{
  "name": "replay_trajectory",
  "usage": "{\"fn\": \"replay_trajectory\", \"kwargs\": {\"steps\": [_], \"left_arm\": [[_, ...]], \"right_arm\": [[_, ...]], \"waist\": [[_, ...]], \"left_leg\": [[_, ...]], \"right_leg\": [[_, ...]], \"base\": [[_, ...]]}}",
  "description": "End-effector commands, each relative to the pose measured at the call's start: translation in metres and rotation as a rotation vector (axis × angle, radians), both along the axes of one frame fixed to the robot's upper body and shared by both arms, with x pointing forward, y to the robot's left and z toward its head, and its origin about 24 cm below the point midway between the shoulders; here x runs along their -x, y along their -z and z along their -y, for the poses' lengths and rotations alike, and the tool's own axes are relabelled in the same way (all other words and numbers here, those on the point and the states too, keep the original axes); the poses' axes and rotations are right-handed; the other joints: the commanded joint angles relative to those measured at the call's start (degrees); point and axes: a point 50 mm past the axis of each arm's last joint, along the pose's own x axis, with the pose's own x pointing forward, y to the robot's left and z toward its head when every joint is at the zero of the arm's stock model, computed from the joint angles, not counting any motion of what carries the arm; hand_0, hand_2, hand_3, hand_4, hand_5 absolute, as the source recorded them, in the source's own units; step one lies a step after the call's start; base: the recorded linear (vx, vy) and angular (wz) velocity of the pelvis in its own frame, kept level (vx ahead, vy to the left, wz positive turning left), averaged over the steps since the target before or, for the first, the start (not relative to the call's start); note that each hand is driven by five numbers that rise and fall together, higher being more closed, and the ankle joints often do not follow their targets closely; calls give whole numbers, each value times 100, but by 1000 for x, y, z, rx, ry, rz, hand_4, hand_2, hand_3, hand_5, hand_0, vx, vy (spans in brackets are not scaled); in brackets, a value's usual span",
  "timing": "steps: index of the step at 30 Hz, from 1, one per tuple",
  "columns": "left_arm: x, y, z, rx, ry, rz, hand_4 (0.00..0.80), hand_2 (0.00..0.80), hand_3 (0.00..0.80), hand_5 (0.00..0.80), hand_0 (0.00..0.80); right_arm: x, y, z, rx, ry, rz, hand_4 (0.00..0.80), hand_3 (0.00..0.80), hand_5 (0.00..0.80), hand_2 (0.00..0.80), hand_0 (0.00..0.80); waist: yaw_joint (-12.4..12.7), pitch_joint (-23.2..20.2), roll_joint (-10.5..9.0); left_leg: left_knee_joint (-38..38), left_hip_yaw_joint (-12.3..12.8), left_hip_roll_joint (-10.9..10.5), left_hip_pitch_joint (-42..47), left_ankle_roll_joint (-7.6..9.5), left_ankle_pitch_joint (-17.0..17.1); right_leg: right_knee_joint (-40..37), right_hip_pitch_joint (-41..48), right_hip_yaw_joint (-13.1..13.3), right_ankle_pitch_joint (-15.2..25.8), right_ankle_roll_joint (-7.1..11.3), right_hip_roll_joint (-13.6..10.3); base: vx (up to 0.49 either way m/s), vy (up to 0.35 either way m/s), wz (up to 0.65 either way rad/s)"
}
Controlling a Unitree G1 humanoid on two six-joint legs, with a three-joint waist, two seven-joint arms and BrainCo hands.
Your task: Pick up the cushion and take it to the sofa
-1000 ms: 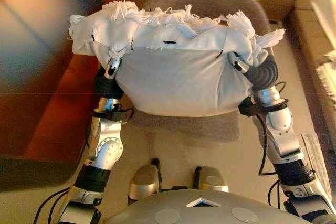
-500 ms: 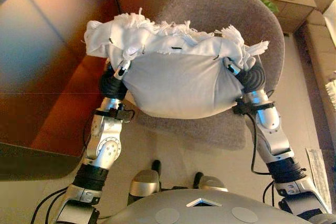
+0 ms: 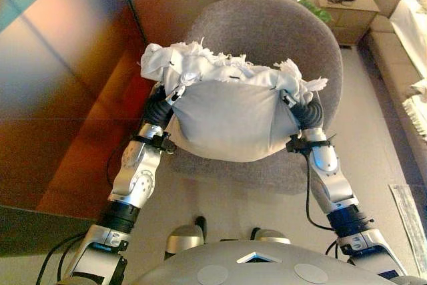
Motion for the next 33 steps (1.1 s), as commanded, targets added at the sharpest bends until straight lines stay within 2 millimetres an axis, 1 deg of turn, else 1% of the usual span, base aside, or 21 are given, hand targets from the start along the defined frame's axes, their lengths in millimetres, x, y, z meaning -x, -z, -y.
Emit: {"fn": "replay_trajectory", "kwargs": {"steps": [1,4,6,7,8,10,11,13,15,17,19,21,23,25,26,27,28,29,31,32,33], "left_arm": [[7,-56,21,132,78,324,800,800,800,800,800],[13,-57,22,161,93,330,800,800,800,800,800],[15,-59,27,153,121,335,800,800,800,800,800],[15,-61,29,149,138,344,800,800,800,800,800],[15,-65,29,134,150,368,800,800,800,800,800],[14,-68,27,123,152,386,800,800,800,800,800],[12,-68,25,123,143,384,800,800,800,800,800],[10,-70,22,131,139,383,800,800,800,800,800],[8,-79,24,124,159,414,800,800,800,800,800],[4,-84,28,124,179,423,800,800,800,800,800],[4,-81,30,121,183,409,800,800,800,800,800],[7,-76,31,124,189,387,800,800,800,800,800],[9,-75,32,116,192,396,800,800,800,800,800],[11,-75,31,131,195,413,800,800,800,800,800],[12,-75,32,145,194,410,800,800,800,800,800],[14,-75,31,159,192,394,800,800,800,800,800],[16,-73,30,171,192,376,800,800,800,800,800],[18,-70,28,185,186,364,800,800,800,800,800],[23,-69,26,203,184,369,800,800,800,800,800],[25,-68,26,211,183,375,800,800,800,800,800],[27,-66,26,221,175,382,800,800,800,800,800]], "right_arm": [[5,-62,-22,-30,-142,341,800,800,800,800,800],[8,-70,-18,-24,-138,385,800,800,800,800,800],[8,-77,-18,-20,-122,417,800,800,800,800,800],[9,-81,-18,-19,-113,437,800,800,800,800,800],[11,-86,-18,-19,-106,468,800,800,800,800,800],[15,-92,-18,-32,-106,500,800,800,800,800,800],[15,-92,-19,-34,-112,501,800,800,800,800,800],[13,-91,-20,-26,-112,498,800,800,800,800,800],[11,-96,-20,-30,-101,534,800,800,800,800,800],[10,-101,-20,-41,-82,559,800,800,800,800,800],[11,-98,-19,-50,-81,545,800,800,800,800,800],[15,-94,-17,-60,-88,529,800,800,800,800,800],[17,-93,-15,-71,-100,530,800,800,800,800,800],[17,-96,-12,-65,-113,529,800,800,800,800,800],[16,-98,-10,-53,-116,525,800,800,800,800,800],[17,-99,-9,-40,-122,519,800,800,800,800,800],[18,-99,-8,-31,-120,512,800,800,800,800,800],[19,-99,-5,-23,-124,507,800,800,800,800,800],[20,-99,1,4,-131,512,800,800,800,800,800],[20,-99,2,15,-136,520,800,800,800,800,800],[20,-100,0,26,-148,533,800,800,800,800,800]], "waist": [[-7,-345,-174],[-7,-252,-235],[-30,-210,-225],[-61,-173,-212],[-111,-93,-186],[-231,156,-122],[-249,273,-156],[-253,378,-265],[-338,504,-360],[-454,595,-481],[-551,642,-502],[-611,660,-527],[-627,665,-538],[-620,499,-546],[-643,389,-525],[-677,246,-478],[-674,155,-437],[-641,77,-417],[-510,24,-512],[-407,60,-512],[-237,143,-525]], "left_leg": [[596,196,308,35,-163,-982],[944,211,284,-58,-125,-1122],[940,203,261,-52,-15,-1138],[960,177,229,-75,69,-1162],[1004,158,206,-117,174,-1186],[1090,114,252,-141,267,-1183],[1127,127,229,-107,242,-1187],[1181,124,177,-22,120,-1230],[1372,35,194,-33,43,-1423],[1514,-74,247,19,-6,-1689],[1576,-172,369,228,-30,-1871],[1681,-269,581,476,-28,-2080],[1776,-294,835,602,-80,-2195],[1825,-250,1214,685,-272,-2204],[1792,-226,1373,834,-377,-2121],[1784,-152,1575,944,-529,-1840],[1915,-157,1742,920,-649,-1407],[2196,-226,1813,772,-694,-1044],[3207,-297,1648,25,-599,-696],[3635,-443,1364,-374,-508,-826],[3881,-522,837,-789,-345,-992]], "right_leg": [[79,-240,-136,-15,216,-357],[317,-290,-49,-93,179,-378],[752,-346,28,-314,158,-329],[1169,-471,86,-443,165,-274],[1952,-818,127,-486,219,-224],[3384,-1670,187,-198,420,-217],[3496,-1864,140,-6,464,-323],[2784,-1828,117,292,466,-591],[1749,-1804,356,406,468,-765],[935,-1878,640,990,584,-1049],[513,-1874,768,1276,688,-1188],[357,-1957,780,1429,763,-1291],[460,-1981,719,1376,813,-1318],[692,-1947,617,1137,873,-1291],[955,-2051,550,1049,860,-1251],[1202,-2154,468,885,752,-1146],[1362,-2199,395,767,647,-1043],[1420,-2178,287,664,527,-936],[1309,-1918,166,487,221,-787],[1279,-1775,64,414,128,-735],[1224,-1557,17,327,56,-676]], "base": [[-26,-58,-45],[-23,-14,-34],[-27,72,-26],[-67,113,-21],[-86,119,-22],[-60,43,-33],[62,-105,-50],[202,-255,-38],[173,-376,-26],[311,-470,3],[581,-462,15],[617,-525,1],[427,-525,19],[304,-455,27],[301,-272,-21],[296,-206,-36],[288,-234,-3],[226,-262,22],[230,-349,29],[234,-320,17],[197,-209,10]]}}
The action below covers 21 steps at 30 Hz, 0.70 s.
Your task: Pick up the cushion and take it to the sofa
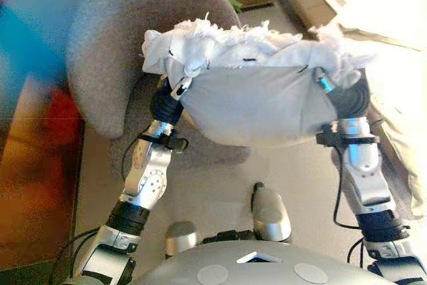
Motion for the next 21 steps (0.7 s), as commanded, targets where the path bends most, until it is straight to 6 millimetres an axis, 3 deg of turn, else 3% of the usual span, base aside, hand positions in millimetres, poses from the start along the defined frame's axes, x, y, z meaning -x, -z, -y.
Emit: {"fn": "replay_trajectory", "kwargs": {"steps": [1,3,4,7,9,11,18,21], "left_arm": [[25,-46,6,98,71,295,800,800,800,800,800],[23,-44,9,102,77,293,800,800,800,800,800],[21,-45,12,105,87,293,800,800,800,800,800],[17,-49,19,117,96,301,800,800,800,800,800],[14,-51,22,130,87,309,800,800,800,800,800],[12,-50,21,143,76,307,800,800,800,800,800],[10,-50,19,130,70,318,800,800,800,800,800],[7,-48,22,88,95,297,800,800,800,800,800]], "right_arm": [[7,-22,-28,-63,-161,178,800,800,800,800,800],[4,-22,-31,-59,-157,180,800,800,800,800,800],[2,-23,-32,-59,-146,179,800,800,800,800,800],[-4,-26,-35,-67,-134,172,800,800,800,800,800],[-6,-27,-38,-53,-153,168,800,800,800,800,800],[-6,-26,-40,-40,-174,162,800,800,800,800,800],[-3,-28,-34,-44,-209,161,800,800,800,800,800],[-1,-24,-33,-92,-189,164,800,800,800,800,800]], "waist": [[528,-601,-264],[587,-503,-188],[618,-466,-162],[799,-349,-12],[931,-330,48],[1006,-348,62],[986,-566,-18],[1012,-577,-38]], "left_leg": [[1315,-40,-752,-496,532,93],[873,457,-744,-553,535,203],[619,560,-751,-564,515,288],[-354,529,-801,-867,388,904],[-805,375,-751,-1068,283,1293],[-1053,196,-669,-1084,229,1436],[-1035,82,-320,-879,171,929],[-959,287,-454,-947,381,695]], "right_leg": [[-1963,1052,-37,884,178,-155],[-2038,1379,-128,705,129,25],[-2095,1507,-149,650,112,101],[-2219,1893,-124,426,97,363],[-2266,2130,-56,251,65,447],[-2283,2277,9,134,73,427],[-2000,2383,113,-167,253,61],[-1534,2392,54,-305,521,-284]], "base": [[204,-149,-16],[196,-34,-9],[205,34,23],[230,100,35],[240,165,11],[206,183,32],[168,221,-6],[169,243,-12]]}}
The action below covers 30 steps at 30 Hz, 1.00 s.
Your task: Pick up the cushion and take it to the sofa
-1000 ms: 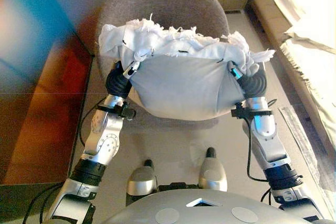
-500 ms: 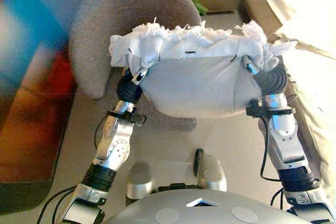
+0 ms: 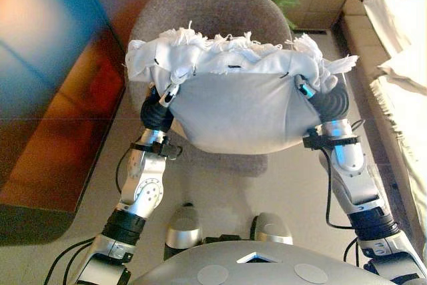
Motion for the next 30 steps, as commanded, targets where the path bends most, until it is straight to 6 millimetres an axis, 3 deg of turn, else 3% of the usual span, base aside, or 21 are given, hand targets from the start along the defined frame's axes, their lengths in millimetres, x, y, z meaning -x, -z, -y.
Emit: {"fn": "replay_trajectory", "kwargs": {"steps": [1,3,5,9,11,14,20,30], "left_arm": [[-3,-57,30,5,167,291,800,800,800,800,800],[-1,-54,29,-29,170,287,800,800,800,800,800],[1,-52,21,-41,144,264,800,800,800,800,800],[-3,-50,13,-63,129,235,800,800,800,800,800],[-5,-47,15,-77,116,216,800,800,800,800,800],[-7,-36,16,-98,78,161,800,800,800,800,800],[-2,-9,7,-145,-1,38,800,800,800,800,800],[-28,10,5,-217,-60,-65,800,800,800,800,800]], "right_arm": [[8,-43,-20,-116,-115,251,800,800,800,800,800],[11,-36,-25,-126,-119,232,800,800,800,800,800],[11,-31,-31,-140,-133,200,800,800,800,800,800],[7,-25,-34,-155,-122,164,800,800,800,800,800],[1,-23,-37,-146,-115,154,800,800,800,800,800],[-7,-13,-41,-141,-105,93,800,800,800,800,800],[-15,6,-42,-136,-118,-22,800,800,800,800,800],[-44,22,-58,-128,-83,-168,800,800,800,800,800]], "waist": [[131,-385,-73],[188,-403,-53],[239,-406,40],[204,-441,45],[178,-418,-24],[100,-362,-86],[236,-526,-64],[225,-728,121]], "left_leg": [[-189,-219,147,-510,196,204],[-181,-179,-55,-476,407,84],[-307,-161,-166,-258,504,37],[-401,-356,-388,-170,525,20],[-399,-463,-571,-141,544,-13],[-236,-700,-810,-109,594,-146],[-291,-819,-875,37,539,-208],[-923,-837,-757,519,454,-69]], "right_leg": [[-622,1036,-449,323,136,-135],[36,744,-531,662,127,-373],[401,481,-646,761,60,-376],[-357,513,-587,359,-160,312],[-854,486,-501,500,-275,560],[-1172,429,-78,743,-379,792],[-1667,699,-221,900,-431,804],[-2185,977,-452,1050,-405,799]], "base": [[152,229,-10],[197,242,7],[221,232,19],[163,73,4],[149,-23,47],[185,-19,79],[119,-3,40],[106,44,15]]}}
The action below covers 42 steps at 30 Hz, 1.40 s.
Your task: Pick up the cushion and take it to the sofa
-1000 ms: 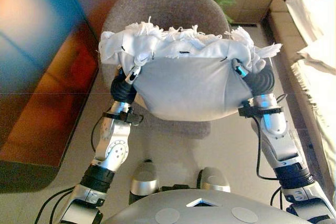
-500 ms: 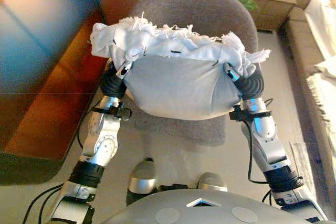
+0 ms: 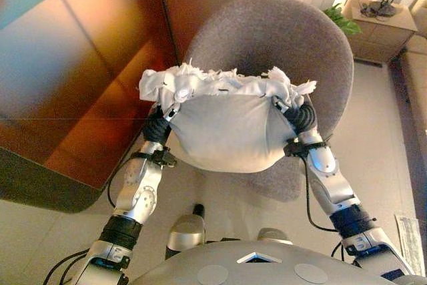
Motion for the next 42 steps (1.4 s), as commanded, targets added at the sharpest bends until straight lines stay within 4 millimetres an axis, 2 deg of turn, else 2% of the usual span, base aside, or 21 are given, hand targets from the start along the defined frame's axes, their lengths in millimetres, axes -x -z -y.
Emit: {"fn": "replay_trajectory", "kwargs": {"steps": [1,7,12,17,23,29,35,42], "left_arm": [[-34,-52,28,5,88,252,800,800,800,800,800],[-39,-35,25,13,21,160,800,800,800,800,800],[-38,-25,28,-19,27,122,800,800,800,800,800],[-37,-20,23,-25,15,108,800,800,800,800,800],[-38,-16,31,-10,82,108,800,800,800,800,800],[-44,-6,50,2,164,65,800,800,800,800,800],[-42,4,64,24,231,21,800,800,800,800,800],[-29,26,70,48,299,-66,800,800,800,800,800]], "right_arm": [[-28,-54,-40,-118,-87,216,800,800,800,800,800],[-40,-30,-61,-125,-142,44,800,800,800,800,800],[-46,-35,-68,-142,-126,45,800,800,800,800,800],[-43,-33,-71,-139,-109,40,800,800,800,800,800],[-40,-28,-61,-104,-17,43,800,800,800,800,800],[-40,-17,-41,-22,77,-1,800,800,800,800,800],[-31,1,-24,37,179,-51,800,800,800,800,800],[-14,27,-11,67,277,-134,800,800,800,800,800]], "waist": [[87,-197,-199],[188,-358,-146],[283,-318,-116],[269,-342,-60],[114,-356,47],[-159,-394,151],[-352,-518,153],[-407,-728,75]], "left_leg": [[334,205,-172,313,103,-965],[155,246,-110,579,38,-956],[103,221,-87,601,11,-896],[-6,211,-69,693,-8,-855],[-71,290,-64,800,-30,-842],[-112,351,-101,896,-39,-788],[-165,439,-93,1141,-55,-813],[-131,520,-53,1354,-33,-854]], "right_leg": [[-1207,-4,-251,1039,-364,350],[-1306,198,-458,1027,-368,319],[-1320,254,-587,1019,-409,334],[-1318,298,-638,1010,-411,331],[-1297,352,-621,990,-409,314],[-1268,345,-495,1091,-350,254],[-1291,496,-382,1148,-279,236],[-1283,677,-315,1187,-192,223]], "base": [[111,38,11],[93,36,5],[29,37,15],[49,37,14],[63,56,1],[109,65,1],[186,18,-1],[194,-15,-8]]}}
